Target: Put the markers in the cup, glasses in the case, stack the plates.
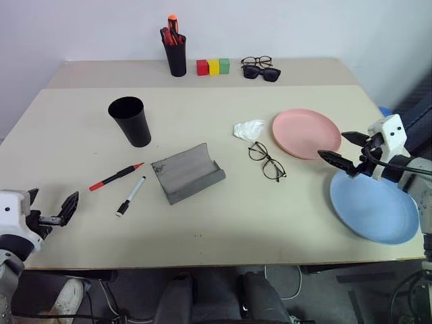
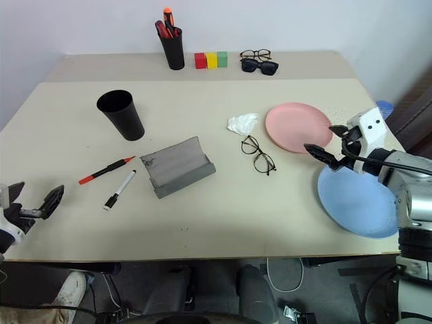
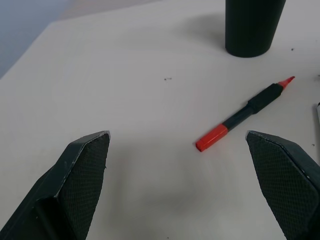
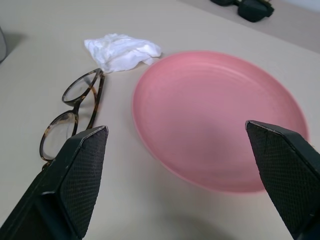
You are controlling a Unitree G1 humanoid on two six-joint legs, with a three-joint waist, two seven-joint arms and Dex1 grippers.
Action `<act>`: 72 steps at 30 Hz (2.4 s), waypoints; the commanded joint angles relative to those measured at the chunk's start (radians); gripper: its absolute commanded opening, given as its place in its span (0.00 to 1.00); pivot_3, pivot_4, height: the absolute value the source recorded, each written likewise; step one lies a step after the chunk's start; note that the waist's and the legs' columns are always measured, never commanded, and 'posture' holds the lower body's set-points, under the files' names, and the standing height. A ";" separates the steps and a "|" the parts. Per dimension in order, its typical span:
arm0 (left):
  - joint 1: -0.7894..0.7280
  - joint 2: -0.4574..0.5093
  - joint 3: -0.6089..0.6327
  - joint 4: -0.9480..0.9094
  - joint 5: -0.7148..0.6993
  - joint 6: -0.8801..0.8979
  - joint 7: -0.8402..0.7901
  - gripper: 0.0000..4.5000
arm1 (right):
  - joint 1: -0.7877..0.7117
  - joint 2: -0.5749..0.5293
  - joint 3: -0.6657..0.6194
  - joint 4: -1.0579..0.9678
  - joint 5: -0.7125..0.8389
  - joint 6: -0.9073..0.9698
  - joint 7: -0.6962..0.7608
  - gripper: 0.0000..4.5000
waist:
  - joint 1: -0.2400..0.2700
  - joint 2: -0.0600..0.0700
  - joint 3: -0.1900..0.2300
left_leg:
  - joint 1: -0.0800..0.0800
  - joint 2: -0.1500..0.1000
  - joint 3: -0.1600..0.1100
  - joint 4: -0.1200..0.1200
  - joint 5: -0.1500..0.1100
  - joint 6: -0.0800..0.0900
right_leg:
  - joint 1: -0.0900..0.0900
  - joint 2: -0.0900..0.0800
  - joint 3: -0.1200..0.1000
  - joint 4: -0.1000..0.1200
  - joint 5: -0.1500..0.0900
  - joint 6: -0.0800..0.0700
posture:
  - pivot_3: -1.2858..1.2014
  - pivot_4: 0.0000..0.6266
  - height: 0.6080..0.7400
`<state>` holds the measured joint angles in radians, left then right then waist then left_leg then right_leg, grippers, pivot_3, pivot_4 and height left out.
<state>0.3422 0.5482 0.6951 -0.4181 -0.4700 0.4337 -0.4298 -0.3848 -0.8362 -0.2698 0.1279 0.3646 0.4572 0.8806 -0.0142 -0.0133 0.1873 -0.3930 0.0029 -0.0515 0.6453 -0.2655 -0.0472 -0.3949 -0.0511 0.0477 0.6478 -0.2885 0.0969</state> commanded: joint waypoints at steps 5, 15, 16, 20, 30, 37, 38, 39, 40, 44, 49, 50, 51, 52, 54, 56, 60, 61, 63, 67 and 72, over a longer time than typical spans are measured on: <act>0.017 -0.022 0.019 -0.062 0.001 -0.005 0.033 0.99 | -0.078 0.001 0.040 0.022 -0.011 -0.033 0.013 1.00 | -0.001 0.000 0.000 | 0.000 0.000 0.000 0.000 0.000 0.000 | 0.000 0.000 0.000 0.000 0.000 0.000 | 0.52 0.24 1.00; -0.096 0.023 -0.117 -0.102 0.040 0.100 0.098 0.99 | -0.099 0.112 0.144 -0.098 0.005 -0.004 -0.015 1.00 | 0.001 0.000 0.000 | 0.000 0.000 -0.001 0.000 0.000 0.000 | 0.000 0.001 0.000 0.000 0.002 0.003 | 0.52 0.24 1.00; -0.114 0.043 -0.165 -0.116 0.065 0.138 0.112 0.99 | -0.103 0.140 0.162 -0.127 0.001 0.002 -0.035 1.00 | 0.000 0.000 0.000 | 0.000 0.000 -0.001 0.001 0.000 0.000 | 0.000 0.001 0.000 0.001 0.002 0.003 | 0.52 0.24 1.00; -0.223 0.058 -0.264 -0.161 0.063 0.300 0.181 0.99 | -0.109 0.198 0.213 -0.212 0.017 0.092 -0.067 1.00 | 0.000 0.000 0.000 | 0.000 -0.001 -0.001 0.000 0.000 0.000 | 0.000 0.001 0.000 0.002 0.002 0.004 | 0.52 0.24 1.00; -0.519 0.056 -0.398 -0.146 -0.024 0.803 0.245 0.99 | -0.076 0.329 0.315 -0.468 0.076 0.189 -0.130 1.00 | -0.005 0.000 0.000 | -0.001 -0.003 -0.004 0.001 0.000 0.000 | -0.001 0.002 -0.002 0.004 0.002 0.004 | 0.52 0.24 1.00; -0.662 0.101 -0.522 -0.102 -0.022 1.083 0.233 0.99 | -0.032 0.394 0.354 -0.524 0.077 0.188 -0.170 1.00 | -0.003 0.000 0.000 | -0.001 -0.004 -0.005 0.001 0.000 -0.001 | -0.001 0.002 -0.002 0.004 0.002 0.004 | 0.52 0.24 1.00; -0.672 0.096 -0.527 -0.089 -0.012 1.094 0.240 0.99 | -0.025 0.399 0.357 -0.530 0.078 0.186 -0.173 1.00 | -0.003 0.000 0.000 | -0.001 -0.004 -0.005 0.001 0.000 -0.001 | -0.001 0.002 -0.002 0.004 0.002 0.004 | 0.52 0.24 1.00; -0.675 0.094 -0.527 -0.076 -0.004 1.099 0.242 0.99 | -0.020 0.406 0.363 -0.537 0.079 0.187 -0.178 1.00 | -0.003 0.000 0.000 | -0.001 -0.004 -0.005 0.001 0.000 -0.001 | -0.001 0.002 -0.002 0.004 0.002 0.004 | 0.52 0.24 1.00; -0.679 0.092 -0.536 -0.064 0.001 1.101 0.242 0.99 | -0.014 0.409 0.366 -0.542 0.081 0.185 -0.179 1.00 | -0.003 0.000 0.000 | -0.001 -0.004 -0.005 0.001 0.001 -0.001 | -0.001 0.002 -0.002 0.004 0.002 0.004 | 0.52 0.24 1.00; -0.691 0.073 -0.558 -0.032 0.018 1.118 0.246 0.80 | -0.001 0.416 0.370 -0.546 0.088 0.174 -0.176 1.00 | -0.003 0.000 0.000 | 0.000 -0.004 -0.006 0.001 0.001 -0.002 | -0.001 0.002 -0.002 0.005 0.002 0.004 | 0.52 0.24 1.00; -0.682 0.097 -0.527 -0.033 0.033 1.108 0.241 0.26 | 0.003 0.428 0.386 -0.539 0.080 0.157 -0.176 1.00 | -0.007 0.000 -0.001 | 0.001 -0.004 -0.006 0.001 0.001 -0.002 | 0.000 0.003 -0.002 0.006 0.002 0.004 | 0.52 0.24 1.00; -0.677 0.108 -0.517 -0.036 0.030 1.103 0.232 0.14 | 0.004 0.431 0.393 -0.540 0.077 0.156 -0.179 1.00 | -0.008 0.000 -0.001 | 0.001 -0.004 -0.006 0.000 0.001 -0.002 | -0.001 0.003 -0.002 0.006 0.002 0.004 | 0.52 0.24 1.00; -0.670 0.126 -0.496 -0.045 0.027 1.090 0.219 0.03 | 0.003 0.432 0.396 -0.539 0.077 0.154 -0.179 1.00 | -0.009 0.000 -0.001 | 0.001 -0.004 -0.006 0.000 0.001 -0.002 | -0.001 0.003 -0.002 0.006 0.002 0.004 | 0.52 0.24 1.00; -0.663 0.158 -0.468 -0.064 0.017 1.086 0.194 0.00 | 0.001 0.433 0.397 -0.535 0.077 0.151 -0.176 1.00 | -0.010 0.000 -0.001 | 0.001 -0.004 -0.006 0.000 0.001 -0.002 | -0.001 0.003 -0.002 0.006 0.002 0.004 | 0.52 0.24 1.00; -0.646 0.221 -0.405 -0.117 -0.016 1.026 0.119 0.00 | -0.008 0.435 0.402 -0.524 0.076 0.143 -0.171 1.00 | -0.015 -0.001 0.000 | 0.000 -0.004 -0.005 0.000 0.001 -0.002 | -0.003 0.003 -0.001 0.006 0.002 0.003 | 0.52 0.24 1.00; -0.631 0.242 -0.354 -0.152 -0.038 0.952 0.064 0.00 | -0.019 0.440 0.407 -0.514 0.074 0.136 -0.172 1.00 | -0.012 -0.001 0.001 | -0.001 -0.003 -0.006 0.000 0.001 -0.003 | -0.004 0.002 -0.002 0.006 0.002 0.003 | 0.52 0.24 1.00; -0.710 0.155 -0.254 -0.199 -0.084 0.617 -0.024 0.00 | -0.084 0.474 0.424 -0.447 0.060 0.095 -0.162 1.00 | 0.005 -0.002 0.001 | -0.002 -0.004 -0.005 0.000 0.002 -0.003 | -0.002 -0.001 -0.002 0.004 0.002 0.003 | 0.52 0.24 1.00; -0.771 0.119 -0.261 -0.172 -0.083 0.555 -0.010 0.00 | -0.104 0.487 0.430 -0.427 0.056 0.082 -0.160 1.00 | 0.011 -0.002 0.001 | -0.002 -0.004 -0.006 0.001 0.002 -0.003 | -0.002 -0.002 -0.003 0.004 0.002 0.003 | 0.52 0.24 1.00; -0.892 0.060 -0.294 -0.087 -0.039 0.440 0.040 0.00 | -0.155 0.522 0.443 -0.377 0.037 0.045 -0.165 1.00 | 0.014 -0.003 0.000 | -0.002 -0.005 -0.007 0.002 0.002 -0.004 | 0.000 -0.003 -0.005 0.004 0.002 0.004 | 0.52 0.24 1.00; -1.057 0.029 -0.410 0.209 0.221 0.126 0.206 0.00 | -0.273 0.611 0.434 -0.273 0.009 -0.016 -0.212 1.00 | 0.000 -0.003 0.000 | -0.001 -0.007 -0.006 0.001 0.002 -0.004 | -0.001 -0.001 -0.004 0.004 0.003 0.005 | 0.52 0.24 1.00; -1.184 -0.042 -0.453 0.616 0.360 -0.221 0.330 0.00 | -0.363 0.704 0.444 -0.183 -0.035 -0.082 -0.272 1.00 | -0.005 -0.003 0.000 | -0.003 -0.006 -0.005 0.000 0.002 -0.004 | -0.007 0.001 -0.003 0.007 0.003 0.004 | 0.52 0.24 1.00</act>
<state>-0.8176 0.5061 0.2482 0.1237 -0.1542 0.3189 -0.1295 -0.7310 -0.1533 0.1781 -0.0530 0.3427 0.4088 0.6262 -0.0188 -0.0164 0.1874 -0.3999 -0.0034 -0.0565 0.6464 -0.2632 -0.0510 -0.4051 -0.0500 0.0448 0.6559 -0.2858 0.1014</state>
